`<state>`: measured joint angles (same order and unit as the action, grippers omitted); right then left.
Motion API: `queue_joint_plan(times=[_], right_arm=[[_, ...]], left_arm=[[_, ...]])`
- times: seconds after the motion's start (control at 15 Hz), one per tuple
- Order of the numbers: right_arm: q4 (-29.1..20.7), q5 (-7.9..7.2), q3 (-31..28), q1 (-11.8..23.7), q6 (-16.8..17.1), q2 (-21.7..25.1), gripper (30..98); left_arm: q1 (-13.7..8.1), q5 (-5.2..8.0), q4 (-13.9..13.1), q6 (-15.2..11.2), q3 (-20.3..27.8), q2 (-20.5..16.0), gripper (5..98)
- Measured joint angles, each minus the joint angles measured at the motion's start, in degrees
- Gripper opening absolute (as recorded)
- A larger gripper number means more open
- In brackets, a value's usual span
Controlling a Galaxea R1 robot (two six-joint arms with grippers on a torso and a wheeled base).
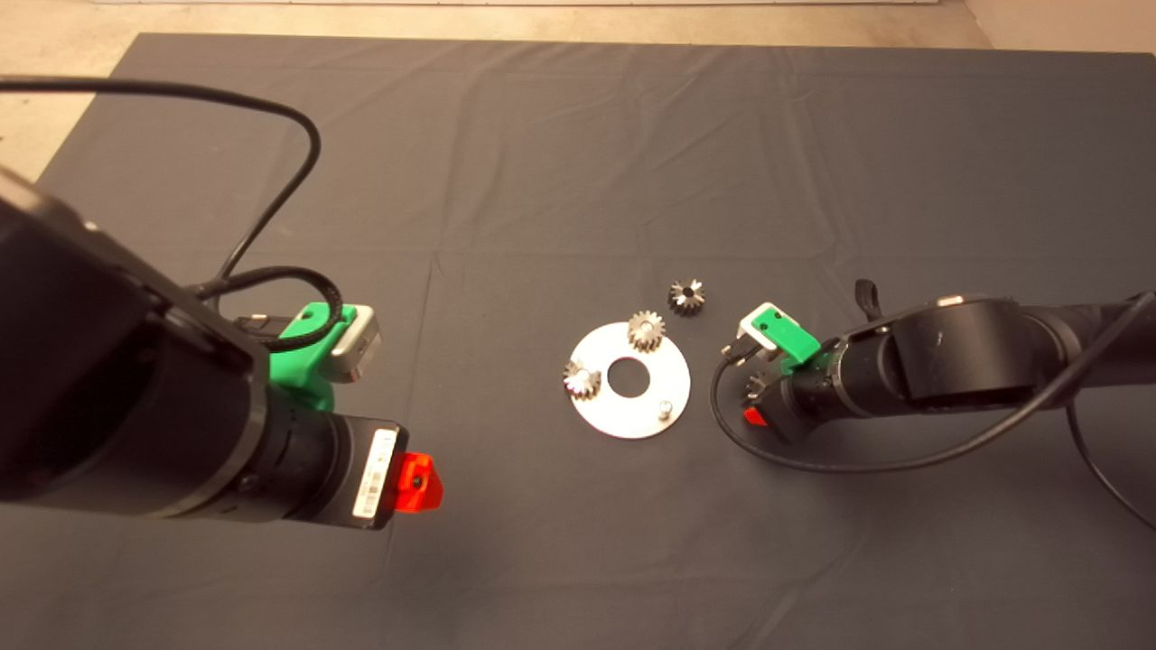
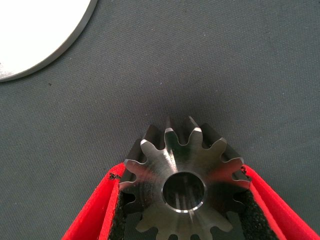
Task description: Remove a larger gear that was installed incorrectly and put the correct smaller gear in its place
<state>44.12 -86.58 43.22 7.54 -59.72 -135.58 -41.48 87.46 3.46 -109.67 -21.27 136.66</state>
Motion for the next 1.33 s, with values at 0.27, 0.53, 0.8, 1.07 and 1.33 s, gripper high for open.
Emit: queue_joint_plan(times=[0.27, 0.53, 0.8, 1.07, 1.33], right_arm=[[0.00, 0.02, 0.00, 0.07, -0.41, 0.03, 48.6], [0.00, 0.06, 0.00, 0.07, -0.59, 0.04, 48.6], [0.00, 0.04, 0.00, 0.09, -0.61, 0.04, 48.8], [0.01, -0.04, 0.00, 0.17, -1.47, 0.37, 51.1], [0.04, 0.06, -0.02, 0.88, -1.63, 0.37, 54.4]], left_arm=[[0.00, 0.00, 0.00, 0.00, 0.00, 0.17, 97.8], [0.00, 0.00, 0.00, 0.00, 0.00, 0.32, 97.8], [0.00, 0.00, 0.00, 0.00, 0.00, 0.35, 97.8], [0.01, 0.00, 0.00, 0.00, 0.00, 0.36, 97.8], [0.01, 0.00, 0.00, 0.00, 0.02, 0.47, 97.8]])
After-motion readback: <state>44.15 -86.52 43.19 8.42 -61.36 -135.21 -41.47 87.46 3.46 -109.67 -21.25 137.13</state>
